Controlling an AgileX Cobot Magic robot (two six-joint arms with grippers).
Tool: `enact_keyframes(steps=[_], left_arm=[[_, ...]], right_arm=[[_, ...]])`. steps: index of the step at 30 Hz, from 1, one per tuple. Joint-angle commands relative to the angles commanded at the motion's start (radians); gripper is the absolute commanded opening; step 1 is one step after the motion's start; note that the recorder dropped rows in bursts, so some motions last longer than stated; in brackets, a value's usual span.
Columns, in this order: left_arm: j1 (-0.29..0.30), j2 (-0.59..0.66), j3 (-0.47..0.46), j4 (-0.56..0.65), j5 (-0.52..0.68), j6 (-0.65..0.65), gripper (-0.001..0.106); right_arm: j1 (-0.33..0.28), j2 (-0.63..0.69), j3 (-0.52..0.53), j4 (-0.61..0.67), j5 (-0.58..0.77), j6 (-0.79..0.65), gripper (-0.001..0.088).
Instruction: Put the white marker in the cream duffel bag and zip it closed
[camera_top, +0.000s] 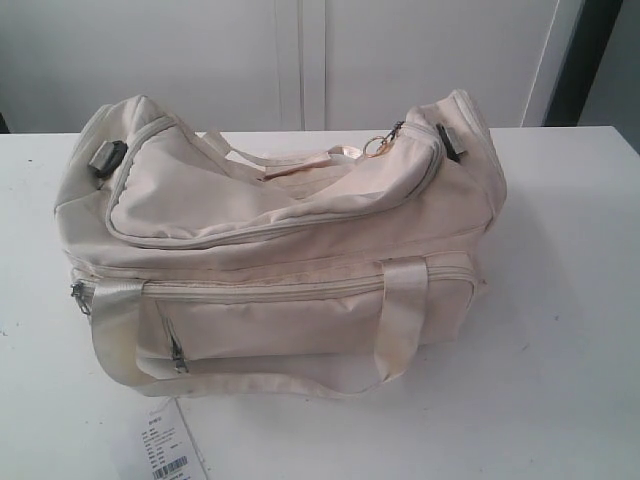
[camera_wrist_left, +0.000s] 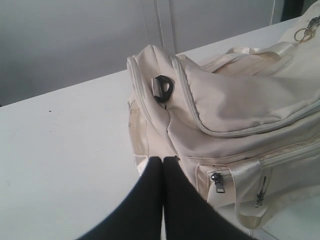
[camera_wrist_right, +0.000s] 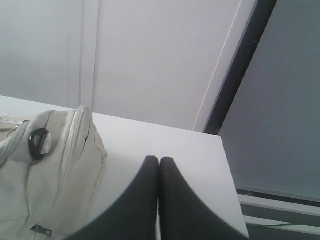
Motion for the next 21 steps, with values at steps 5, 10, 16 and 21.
enact_keyframes(steps=[5, 10, 16, 21], left_arm=[[0.000, 0.000, 0.000, 0.000, 0.000, 0.000, 0.000], [0.000, 0.000, 0.000, 0.000, 0.000, 0.000, 0.000], [0.000, 0.000, 0.002, 0.000, 0.002, 0.000, 0.000], [0.000, -0.031, 0.058, 0.052, -0.027, -0.037, 0.000]], right_arm=[[0.000, 0.000, 0.000, 0.000, 0.000, 0.000, 0.0000], [0.000, 0.000, 0.000, 0.000, 0.000, 0.000, 0.0000], [0.000, 0.000, 0.000, 0.000, 0.000, 0.000, 0.0000], [0.000, 0.000, 0.000, 0.000, 0.000, 0.000, 0.0000]])
